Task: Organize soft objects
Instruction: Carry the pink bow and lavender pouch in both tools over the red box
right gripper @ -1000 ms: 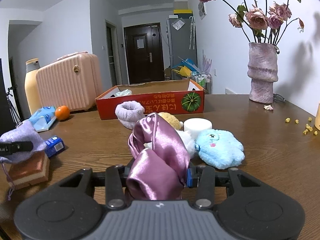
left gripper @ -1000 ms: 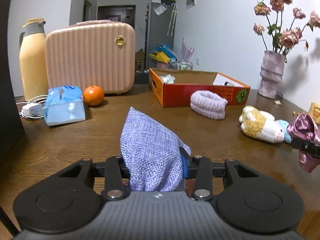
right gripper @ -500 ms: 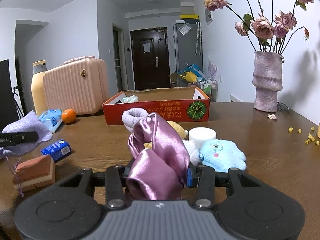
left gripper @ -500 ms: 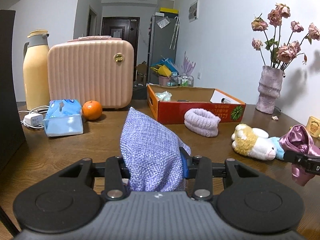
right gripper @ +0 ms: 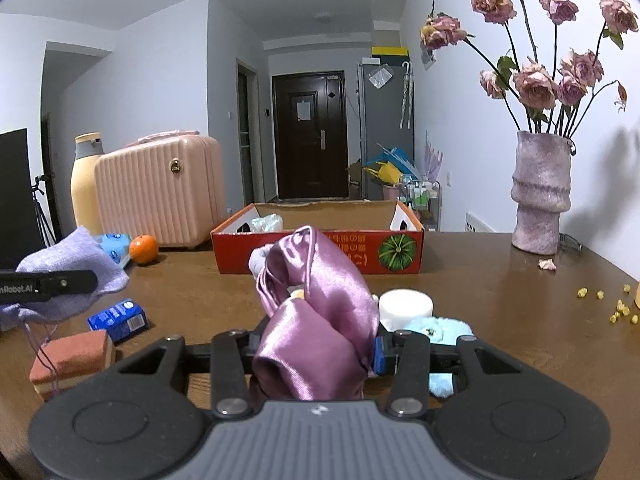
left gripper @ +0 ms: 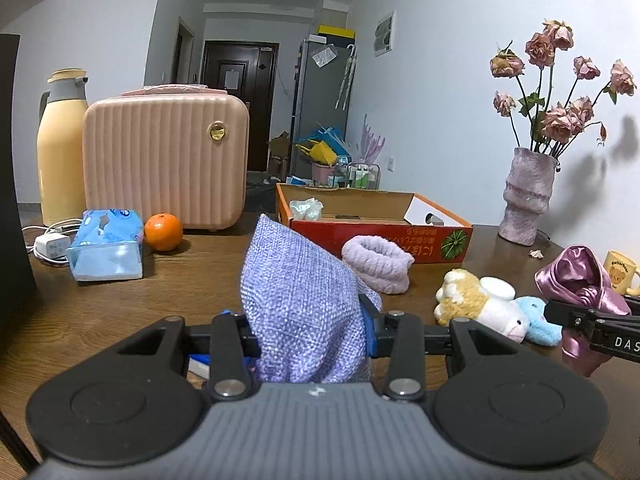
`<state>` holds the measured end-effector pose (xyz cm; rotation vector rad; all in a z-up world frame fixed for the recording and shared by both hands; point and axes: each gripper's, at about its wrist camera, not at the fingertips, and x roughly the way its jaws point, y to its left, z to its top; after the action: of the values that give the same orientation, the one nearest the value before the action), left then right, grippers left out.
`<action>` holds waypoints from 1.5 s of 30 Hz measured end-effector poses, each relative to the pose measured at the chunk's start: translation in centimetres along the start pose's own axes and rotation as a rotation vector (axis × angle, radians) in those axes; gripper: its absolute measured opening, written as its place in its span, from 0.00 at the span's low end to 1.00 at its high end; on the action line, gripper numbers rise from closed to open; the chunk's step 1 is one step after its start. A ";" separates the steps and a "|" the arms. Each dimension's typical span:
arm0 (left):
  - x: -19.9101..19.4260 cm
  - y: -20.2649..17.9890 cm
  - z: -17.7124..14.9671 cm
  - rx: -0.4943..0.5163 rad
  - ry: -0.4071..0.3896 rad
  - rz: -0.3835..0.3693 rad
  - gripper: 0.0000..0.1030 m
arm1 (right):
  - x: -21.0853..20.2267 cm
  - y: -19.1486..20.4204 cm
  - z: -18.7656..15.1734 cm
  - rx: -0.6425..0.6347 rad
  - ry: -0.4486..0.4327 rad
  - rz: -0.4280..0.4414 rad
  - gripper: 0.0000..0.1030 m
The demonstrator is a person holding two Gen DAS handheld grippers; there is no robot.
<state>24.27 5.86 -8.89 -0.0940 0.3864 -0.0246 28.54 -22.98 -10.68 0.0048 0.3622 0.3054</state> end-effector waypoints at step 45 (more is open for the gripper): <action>7.8 -7.0 6.1 -0.186 -0.073 0.128 0.40 | 8.3 -4.3 8.9 0.042 -0.059 0.073 0.42</action>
<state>33.75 -0.94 -5.47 -0.2526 0.3208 0.1413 40.26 -24.20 -5.48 0.0682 0.3102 0.3692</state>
